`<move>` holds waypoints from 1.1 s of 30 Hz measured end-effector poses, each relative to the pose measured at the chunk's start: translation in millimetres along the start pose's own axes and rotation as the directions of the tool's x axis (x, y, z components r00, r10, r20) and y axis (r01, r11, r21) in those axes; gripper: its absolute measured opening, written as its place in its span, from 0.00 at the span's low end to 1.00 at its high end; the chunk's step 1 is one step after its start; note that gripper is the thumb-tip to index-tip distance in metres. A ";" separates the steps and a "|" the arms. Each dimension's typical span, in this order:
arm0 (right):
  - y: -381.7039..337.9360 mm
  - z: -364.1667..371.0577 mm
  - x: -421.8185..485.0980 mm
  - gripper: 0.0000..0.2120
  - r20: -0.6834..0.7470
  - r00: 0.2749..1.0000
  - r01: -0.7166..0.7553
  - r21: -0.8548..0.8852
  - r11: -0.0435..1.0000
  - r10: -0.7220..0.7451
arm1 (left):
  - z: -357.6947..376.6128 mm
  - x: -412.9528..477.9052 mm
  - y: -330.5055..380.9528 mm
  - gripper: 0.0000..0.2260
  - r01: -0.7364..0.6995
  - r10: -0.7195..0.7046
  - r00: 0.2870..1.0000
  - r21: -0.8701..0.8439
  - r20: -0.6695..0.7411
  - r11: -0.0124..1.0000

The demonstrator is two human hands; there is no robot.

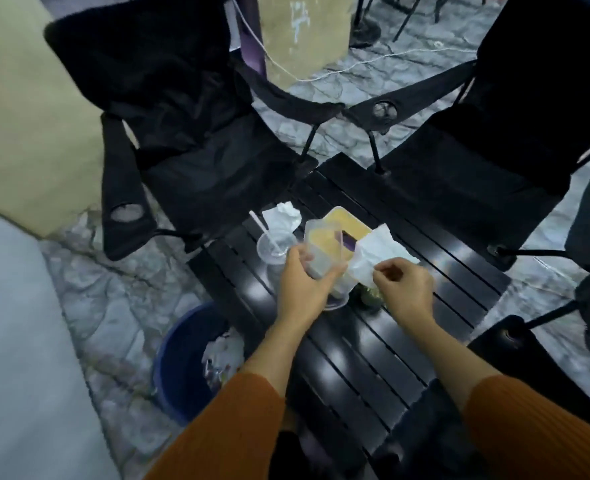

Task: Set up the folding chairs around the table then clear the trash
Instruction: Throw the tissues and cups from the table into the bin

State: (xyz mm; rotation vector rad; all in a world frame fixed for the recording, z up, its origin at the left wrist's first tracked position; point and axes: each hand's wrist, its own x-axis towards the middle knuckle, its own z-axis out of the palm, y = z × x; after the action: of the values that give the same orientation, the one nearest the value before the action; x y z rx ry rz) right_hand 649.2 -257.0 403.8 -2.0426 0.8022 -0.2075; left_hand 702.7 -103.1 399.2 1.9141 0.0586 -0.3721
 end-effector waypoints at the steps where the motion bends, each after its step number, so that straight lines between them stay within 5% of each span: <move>1: -4.2 4.9 -14.0 0.06 0.048 0.999 0.021 -0.012 1.000 -0.020 | -15.7 -16.8 -15.5 0.27 0.025 -0.025 0.999 0.010 -0.023 1.000; 8: -27.7 99.6 -115.9 0.04 0.382 0.915 0.150 -0.031 0.988 -0.127 | -141.9 -95.4 -136.0 0.34 0.333 -0.316 0.885 -0.010 -0.343 0.943; 12: -27.4 178.5 -157.4 0.04 0.492 0.861 0.149 -0.002 0.989 -0.129 | -184.5 -105.4 -192.2 0.34 0.365 -0.376 0.803 -0.118 -0.463 0.923; 19: 3.5 276.6 -188.0 0.04 0.497 0.867 0.040 -0.020 0.999 -0.025 | -211.7 -91.7 -268.1 0.27 0.353 -0.375 0.767 -0.145 -0.521 0.924; 25: 26.6 292.3 -181.7 0.11 0.594 0.799 -0.068 -0.068 0.995 0.095 | -211.1 -80.2 -289.2 0.38 0.404 -0.398 0.801 -0.086 -0.447 0.911; 29: 19.8 264.5 -170.5 0.11 0.525 0.850 -0.030 -0.042 0.999 0.048 | -213.2 -77.5 -274.9 0.41 0.433 -0.413 0.802 -0.056 -0.431 0.900; 33: -4.8 225.4 -141.3 0.12 0.372 0.927 0.044 0.013 0.999 -0.046 | -215.9 -60.2 -233.8 0.28 0.393 -0.349 0.847 0.029 -0.400 0.919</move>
State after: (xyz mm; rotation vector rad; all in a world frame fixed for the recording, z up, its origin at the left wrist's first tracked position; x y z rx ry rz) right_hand 639.4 -12.5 299.3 -2.0125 0.5170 0.1521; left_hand 644.1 190.0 274.5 2.0611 0.6970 -0.2490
